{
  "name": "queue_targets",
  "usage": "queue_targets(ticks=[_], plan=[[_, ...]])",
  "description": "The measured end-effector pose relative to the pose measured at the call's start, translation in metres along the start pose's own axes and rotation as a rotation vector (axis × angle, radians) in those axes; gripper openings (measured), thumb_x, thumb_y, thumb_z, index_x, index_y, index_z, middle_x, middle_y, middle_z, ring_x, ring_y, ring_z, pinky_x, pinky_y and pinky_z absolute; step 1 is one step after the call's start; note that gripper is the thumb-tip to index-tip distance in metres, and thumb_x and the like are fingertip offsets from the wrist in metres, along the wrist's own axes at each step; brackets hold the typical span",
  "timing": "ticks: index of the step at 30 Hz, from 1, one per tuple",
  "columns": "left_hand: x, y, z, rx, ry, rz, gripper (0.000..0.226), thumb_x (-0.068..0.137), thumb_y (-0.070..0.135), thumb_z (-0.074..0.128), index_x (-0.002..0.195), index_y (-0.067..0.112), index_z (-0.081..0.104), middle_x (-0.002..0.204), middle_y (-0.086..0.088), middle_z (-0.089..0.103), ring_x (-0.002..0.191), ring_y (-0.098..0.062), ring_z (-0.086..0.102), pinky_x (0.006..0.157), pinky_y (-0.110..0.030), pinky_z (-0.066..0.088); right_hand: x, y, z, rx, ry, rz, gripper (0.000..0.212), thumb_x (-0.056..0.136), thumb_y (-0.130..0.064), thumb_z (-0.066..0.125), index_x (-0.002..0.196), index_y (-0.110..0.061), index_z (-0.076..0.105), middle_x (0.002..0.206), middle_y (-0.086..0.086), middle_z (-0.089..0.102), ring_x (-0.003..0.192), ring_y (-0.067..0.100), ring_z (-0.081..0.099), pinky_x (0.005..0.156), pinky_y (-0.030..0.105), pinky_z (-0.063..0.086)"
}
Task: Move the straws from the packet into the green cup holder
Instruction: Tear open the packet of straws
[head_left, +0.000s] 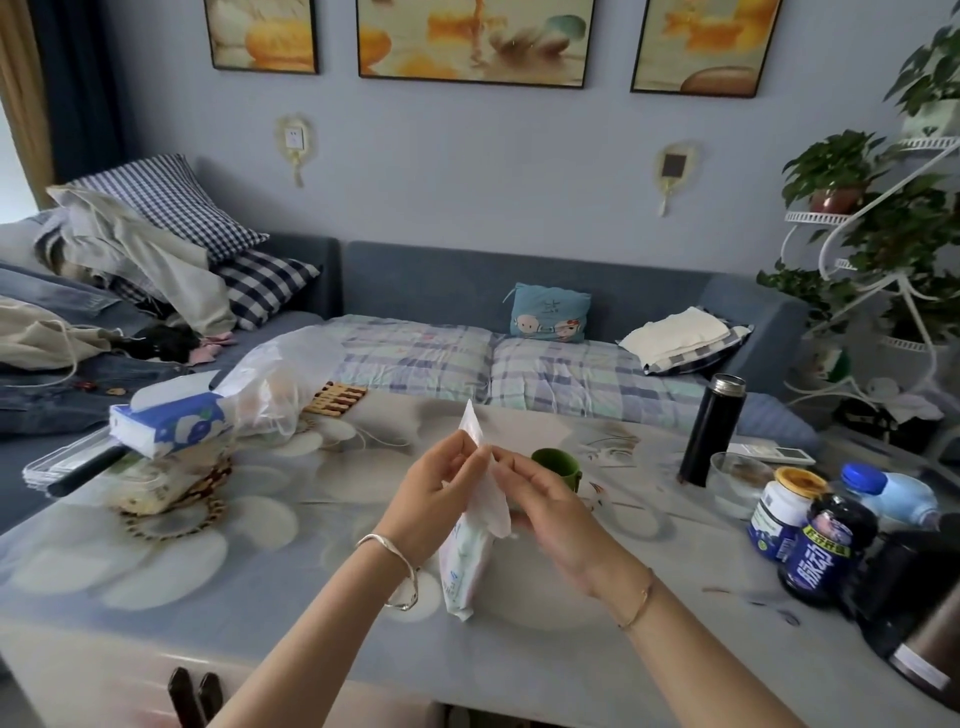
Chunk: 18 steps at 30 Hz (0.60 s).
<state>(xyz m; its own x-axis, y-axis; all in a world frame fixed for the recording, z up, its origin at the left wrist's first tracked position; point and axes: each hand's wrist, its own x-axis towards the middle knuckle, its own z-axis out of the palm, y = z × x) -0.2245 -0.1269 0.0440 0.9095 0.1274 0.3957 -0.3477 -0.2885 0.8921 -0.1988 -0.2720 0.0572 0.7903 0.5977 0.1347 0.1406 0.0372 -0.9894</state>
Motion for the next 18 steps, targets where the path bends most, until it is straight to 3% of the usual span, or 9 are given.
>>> queue_targets(ticks=[5,9,15,18], plan=[[-0.001,-0.0039,-0.0001,0.013,0.069,0.014,0.04,0.08,0.059,0.052,0.068,0.02,0.048,0.065,-0.001,0.046,0.065,-0.018,0.044,0.064,-0.035,0.039,0.0015,0.0006,0.0031,0.047,-0.031,0.0,0.032,0.098,-0.026,0.043,0.122,-0.013,0.06,0.116,0.002,0.069,0.105,0.012,0.065,0.081,0.022,0.051],[-0.0017,-0.0014,-0.0003,0.101,0.068,0.062,0.036,0.087,0.042,0.048,0.074,0.009,0.052,0.069,-0.002,0.049,0.067,-0.016,0.045,0.066,-0.034,0.041,0.0025,0.0026,0.0021,0.082,-0.028,0.003,0.031,0.097,-0.025,0.045,0.122,-0.016,0.06,0.113,-0.001,0.07,0.107,0.013,0.064,0.092,0.03,0.051],[-0.0025,0.0018,0.0079,-0.029,0.1,0.047,0.041,0.089,0.031,0.048,0.078,-0.009,0.047,0.071,-0.01,0.041,0.067,-0.018,0.037,0.063,-0.032,0.033,0.0054,0.005,0.005,0.012,0.032,-0.042,0.019,0.098,-0.024,0.043,0.107,-0.021,0.059,0.117,-0.005,0.066,0.105,0.01,0.064,0.085,0.026,0.052],[-0.0022,0.0031,0.0083,-0.085,0.136,0.032,0.033,0.092,0.024,0.047,0.072,-0.002,0.046,0.07,-0.01,0.042,0.065,-0.019,0.038,0.062,-0.032,0.035,0.0101,0.0039,0.0024,-0.044,0.138,-0.052,0.025,0.098,-0.021,0.043,0.116,-0.022,0.06,0.119,-0.001,0.065,0.105,0.011,0.064,0.09,0.033,0.053]])
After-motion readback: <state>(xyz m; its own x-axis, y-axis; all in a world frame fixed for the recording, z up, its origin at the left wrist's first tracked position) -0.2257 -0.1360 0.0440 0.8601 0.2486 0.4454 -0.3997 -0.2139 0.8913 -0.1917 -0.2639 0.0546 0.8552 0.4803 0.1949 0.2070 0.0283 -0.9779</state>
